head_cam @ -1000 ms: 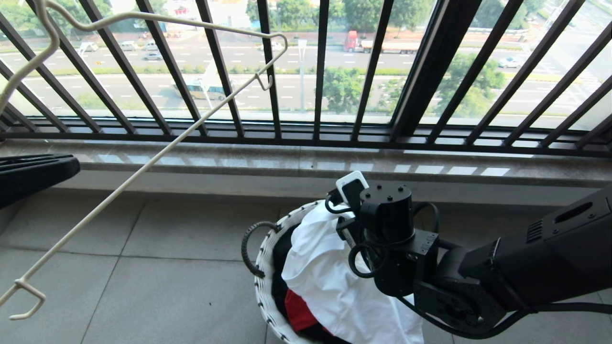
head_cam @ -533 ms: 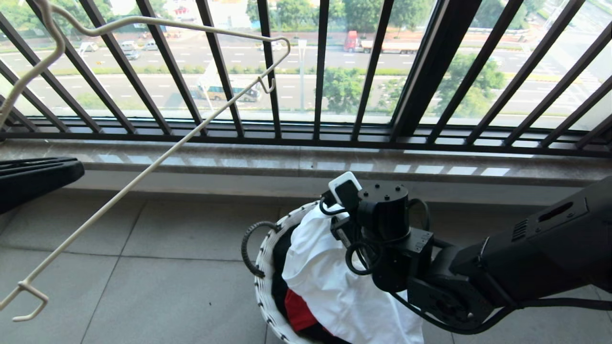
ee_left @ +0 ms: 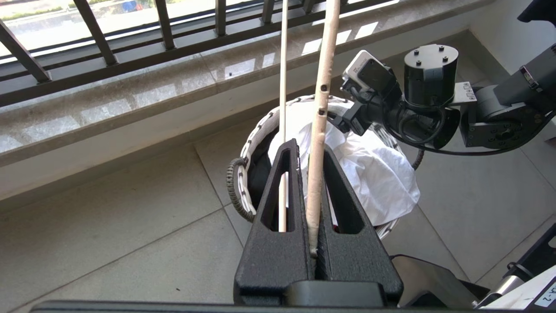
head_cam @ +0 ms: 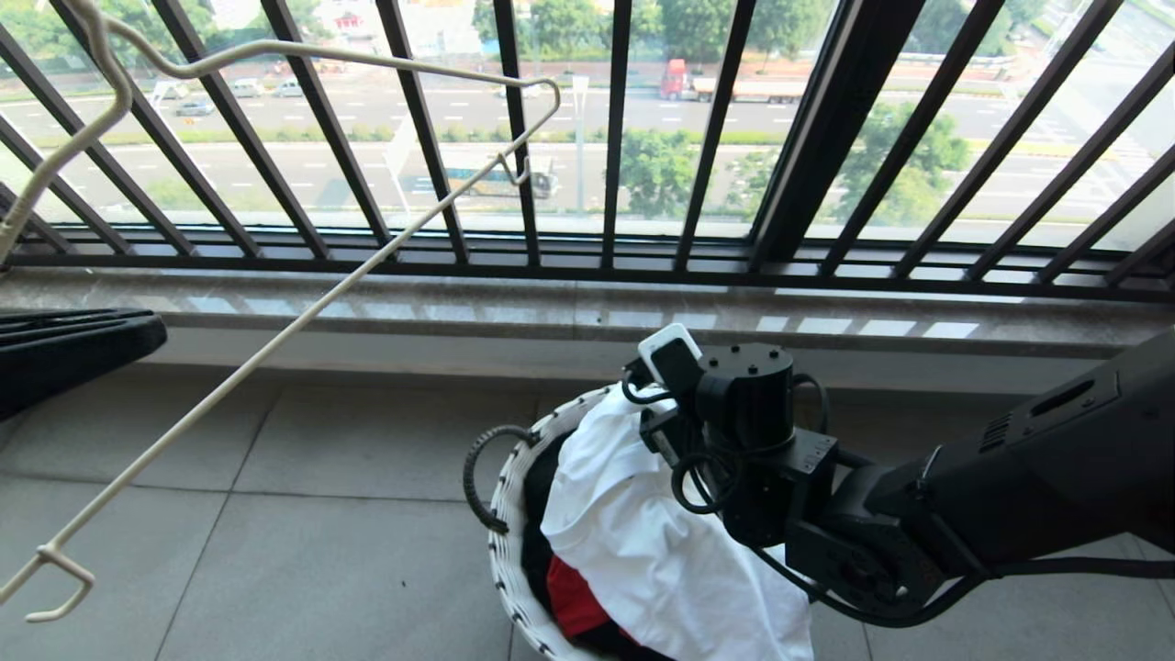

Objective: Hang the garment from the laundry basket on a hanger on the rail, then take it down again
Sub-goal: Pick up clothes from the basket

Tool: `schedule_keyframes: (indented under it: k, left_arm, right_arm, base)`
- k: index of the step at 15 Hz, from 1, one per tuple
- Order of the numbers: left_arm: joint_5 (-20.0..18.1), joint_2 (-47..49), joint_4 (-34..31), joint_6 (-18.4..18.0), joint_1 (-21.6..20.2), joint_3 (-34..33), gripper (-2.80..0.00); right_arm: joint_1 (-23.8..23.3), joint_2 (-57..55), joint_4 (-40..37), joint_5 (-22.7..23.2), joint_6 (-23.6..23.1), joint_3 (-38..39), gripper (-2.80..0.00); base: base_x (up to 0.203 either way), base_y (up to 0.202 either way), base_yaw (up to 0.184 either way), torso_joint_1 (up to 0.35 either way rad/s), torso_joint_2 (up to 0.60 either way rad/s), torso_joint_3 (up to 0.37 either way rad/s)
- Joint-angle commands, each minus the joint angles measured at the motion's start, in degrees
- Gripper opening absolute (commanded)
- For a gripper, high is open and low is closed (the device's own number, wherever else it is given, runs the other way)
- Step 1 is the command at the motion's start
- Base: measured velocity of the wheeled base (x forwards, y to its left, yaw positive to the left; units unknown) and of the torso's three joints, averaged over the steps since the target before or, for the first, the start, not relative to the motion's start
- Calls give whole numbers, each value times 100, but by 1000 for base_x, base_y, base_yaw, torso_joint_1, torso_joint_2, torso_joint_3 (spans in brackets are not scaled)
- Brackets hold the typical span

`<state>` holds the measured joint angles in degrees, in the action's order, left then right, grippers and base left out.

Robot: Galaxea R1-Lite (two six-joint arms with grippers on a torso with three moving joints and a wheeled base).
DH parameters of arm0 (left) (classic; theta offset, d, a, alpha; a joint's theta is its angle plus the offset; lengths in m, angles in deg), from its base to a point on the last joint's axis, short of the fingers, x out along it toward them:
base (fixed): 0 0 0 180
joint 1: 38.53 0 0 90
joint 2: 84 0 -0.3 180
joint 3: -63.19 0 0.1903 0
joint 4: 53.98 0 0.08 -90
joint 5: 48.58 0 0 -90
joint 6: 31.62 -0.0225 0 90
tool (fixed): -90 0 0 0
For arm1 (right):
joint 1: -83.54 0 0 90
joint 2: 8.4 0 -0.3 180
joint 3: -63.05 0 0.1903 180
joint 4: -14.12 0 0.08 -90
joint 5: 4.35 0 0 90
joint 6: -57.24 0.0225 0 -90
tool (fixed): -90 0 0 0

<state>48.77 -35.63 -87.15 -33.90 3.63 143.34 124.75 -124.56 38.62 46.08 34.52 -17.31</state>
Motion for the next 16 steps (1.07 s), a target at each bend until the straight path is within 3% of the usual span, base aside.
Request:
schedule_keyframes:
  k: [1,8,9,16]
  left_arm:
    - [3,-12,-4,-1,2,-1,-280]
    - [-58,-82,-5,-9,2,-1,-280]
    - [-58,-82,-13,-9,2,-1,-280]
    - [-58,-82,-4,-9,2,8,-280]
  right_arm:
    - [-16,22,29,101,-13,-61,0]
    - [-42,40,20,107,-92,-14,0]
    - [-42,49,20,107,-92,-23,-280]
    - [-42,84,20,107,-92,-14,-280]
  base:
    - [0,0,0,0,0,0]
    - [0,0,0,0,0,0]
    - [0,0,0,0,0,0]
    - [0,0,0,0,0,0]
